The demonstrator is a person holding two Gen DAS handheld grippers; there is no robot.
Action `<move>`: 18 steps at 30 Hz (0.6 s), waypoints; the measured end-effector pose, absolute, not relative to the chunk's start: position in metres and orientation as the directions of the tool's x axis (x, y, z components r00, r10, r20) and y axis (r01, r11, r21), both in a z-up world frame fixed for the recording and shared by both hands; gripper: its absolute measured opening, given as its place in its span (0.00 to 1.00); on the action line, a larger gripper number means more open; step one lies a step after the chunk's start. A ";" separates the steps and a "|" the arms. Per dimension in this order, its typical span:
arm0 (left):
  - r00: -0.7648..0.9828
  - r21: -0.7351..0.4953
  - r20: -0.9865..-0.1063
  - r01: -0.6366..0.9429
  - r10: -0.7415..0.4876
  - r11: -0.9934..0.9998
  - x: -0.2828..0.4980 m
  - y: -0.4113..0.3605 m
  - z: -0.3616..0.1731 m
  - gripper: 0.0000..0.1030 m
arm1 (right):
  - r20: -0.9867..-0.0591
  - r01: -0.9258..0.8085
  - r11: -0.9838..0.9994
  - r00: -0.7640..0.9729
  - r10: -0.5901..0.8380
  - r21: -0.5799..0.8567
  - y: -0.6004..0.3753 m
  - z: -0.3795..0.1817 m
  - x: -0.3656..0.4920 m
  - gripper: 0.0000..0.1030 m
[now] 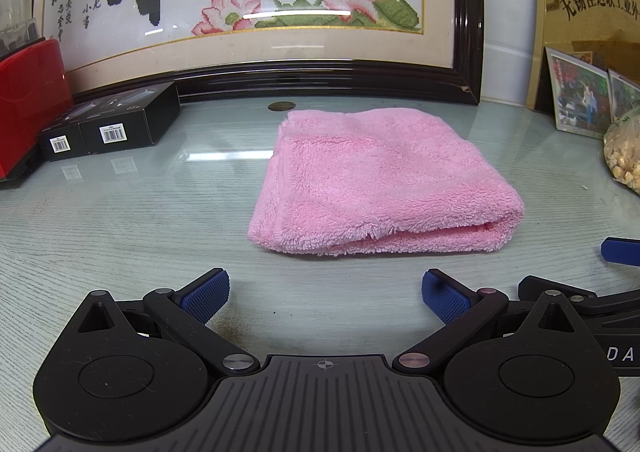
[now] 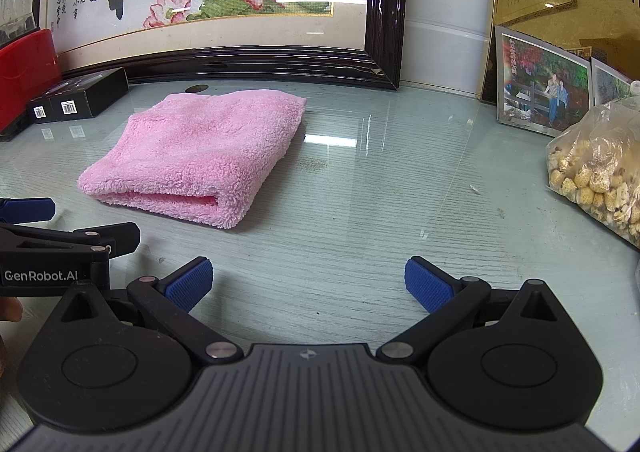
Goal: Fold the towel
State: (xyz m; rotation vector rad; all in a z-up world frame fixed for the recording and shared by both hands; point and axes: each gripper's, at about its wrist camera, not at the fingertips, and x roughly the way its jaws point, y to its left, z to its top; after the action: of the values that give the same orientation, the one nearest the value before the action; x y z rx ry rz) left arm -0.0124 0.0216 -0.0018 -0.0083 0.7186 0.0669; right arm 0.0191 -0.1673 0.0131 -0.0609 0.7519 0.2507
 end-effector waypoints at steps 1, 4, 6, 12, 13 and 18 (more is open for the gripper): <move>0.751 0.015 -0.658 -0.064 0.058 0.998 -0.012 0.022 -0.002 1.00 | -0.682 -0.247 0.968 0.702 0.203 0.035 -0.167 0.013 0.019 1.00; 0.751 0.016 -0.658 -0.064 0.059 0.998 -0.012 0.022 -0.002 1.00 | -0.682 -0.247 0.968 0.702 0.203 0.035 -0.167 0.013 0.019 1.00; 0.751 0.016 -0.658 -0.064 0.059 0.998 -0.012 0.022 -0.002 1.00 | -0.682 -0.247 0.968 0.702 0.203 0.035 -0.167 0.013 0.019 1.00; 0.751 0.016 -0.658 -0.063 0.058 0.998 -0.012 0.022 -0.002 1.00 | -0.682 -0.247 0.968 0.702 0.203 0.035 -0.167 0.013 0.019 1.00; 0.751 0.018 -0.658 -0.061 0.057 0.998 -0.012 0.022 -0.002 1.00 | -0.682 -0.247 0.968 0.702 0.203 0.035 -0.167 0.013 0.019 1.00; 0.751 0.017 -0.658 -0.058 0.055 0.998 -0.012 0.022 -0.002 1.00 | -0.682 -0.247 0.968 0.702 0.203 0.035 -0.167 0.013 0.019 1.00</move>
State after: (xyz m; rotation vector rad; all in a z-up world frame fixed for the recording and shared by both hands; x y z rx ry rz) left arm -0.0115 0.0217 -0.0022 -0.0044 0.7190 0.0614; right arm 0.0189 -0.1672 0.0131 -0.0609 0.7520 0.2507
